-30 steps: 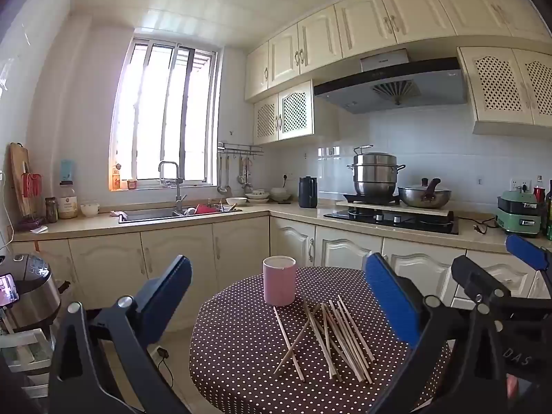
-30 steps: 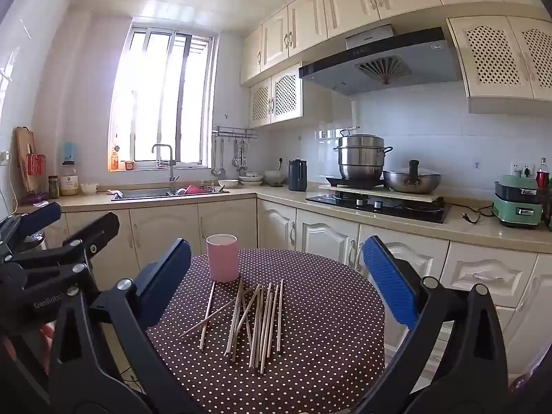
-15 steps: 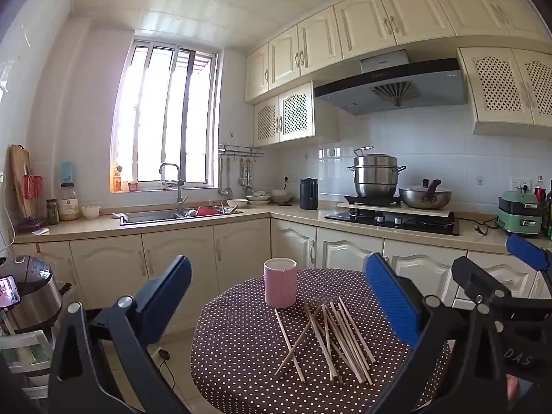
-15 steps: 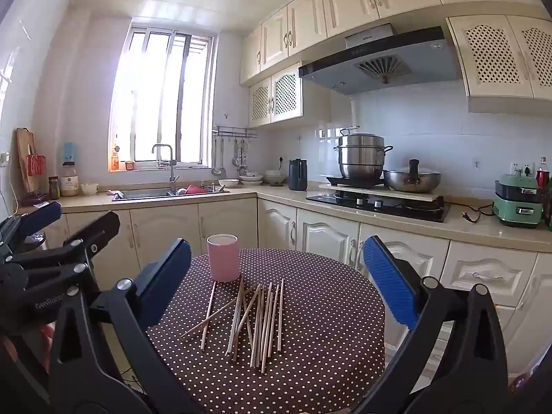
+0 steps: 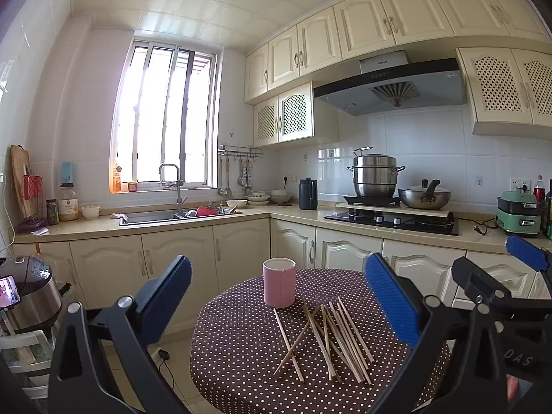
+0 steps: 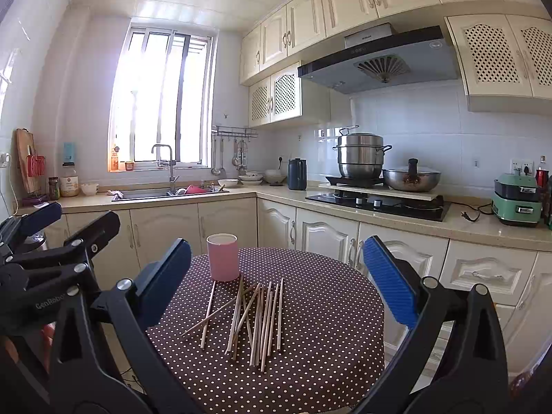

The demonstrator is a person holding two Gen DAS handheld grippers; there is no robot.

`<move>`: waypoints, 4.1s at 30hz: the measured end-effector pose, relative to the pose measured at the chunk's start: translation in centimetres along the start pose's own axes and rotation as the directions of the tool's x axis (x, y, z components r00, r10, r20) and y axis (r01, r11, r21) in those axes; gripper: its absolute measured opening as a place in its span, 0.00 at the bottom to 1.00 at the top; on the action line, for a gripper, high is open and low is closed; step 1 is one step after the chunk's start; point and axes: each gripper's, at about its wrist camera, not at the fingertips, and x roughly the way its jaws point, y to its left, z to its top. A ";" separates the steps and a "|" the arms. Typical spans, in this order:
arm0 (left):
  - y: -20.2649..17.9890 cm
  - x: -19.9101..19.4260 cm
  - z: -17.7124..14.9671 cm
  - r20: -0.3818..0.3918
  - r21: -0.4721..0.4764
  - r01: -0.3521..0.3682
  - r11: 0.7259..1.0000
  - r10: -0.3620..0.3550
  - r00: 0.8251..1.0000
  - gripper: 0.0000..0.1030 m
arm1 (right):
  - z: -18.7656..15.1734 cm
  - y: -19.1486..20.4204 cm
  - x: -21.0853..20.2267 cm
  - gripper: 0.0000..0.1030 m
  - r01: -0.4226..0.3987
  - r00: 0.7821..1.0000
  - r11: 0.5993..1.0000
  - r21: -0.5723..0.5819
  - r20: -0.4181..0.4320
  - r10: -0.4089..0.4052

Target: Organize utensils

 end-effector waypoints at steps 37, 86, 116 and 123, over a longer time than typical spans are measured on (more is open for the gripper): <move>0.3 -0.2 -0.2 0.000 0.002 -0.004 1.000 0.004 1.000 0.96 | -0.4 -0.2 0.1 0.95 -0.002 1.000 1.000 0.006 -0.010 0.002; 1.5 21.9 -9.6 -0.584 0.011 0.277 0.961 -0.219 0.782 0.54 | -6.7 -2.2 20.4 0.65 -0.142 0.879 0.990 -0.025 -0.463 0.114; -2.0 35.8 -17.4 -0.841 -0.080 0.339 0.938 -0.245 0.482 0.06 | -11.5 0.0 34.6 0.48 -0.306 0.514 0.939 0.158 -0.803 0.302; 0.5 33.8 -17.4 -0.829 -0.131 0.313 0.941 -0.278 0.486 0.06 | -12.1 3.3 36.7 0.45 -0.344 0.415 0.910 0.230 -0.832 0.367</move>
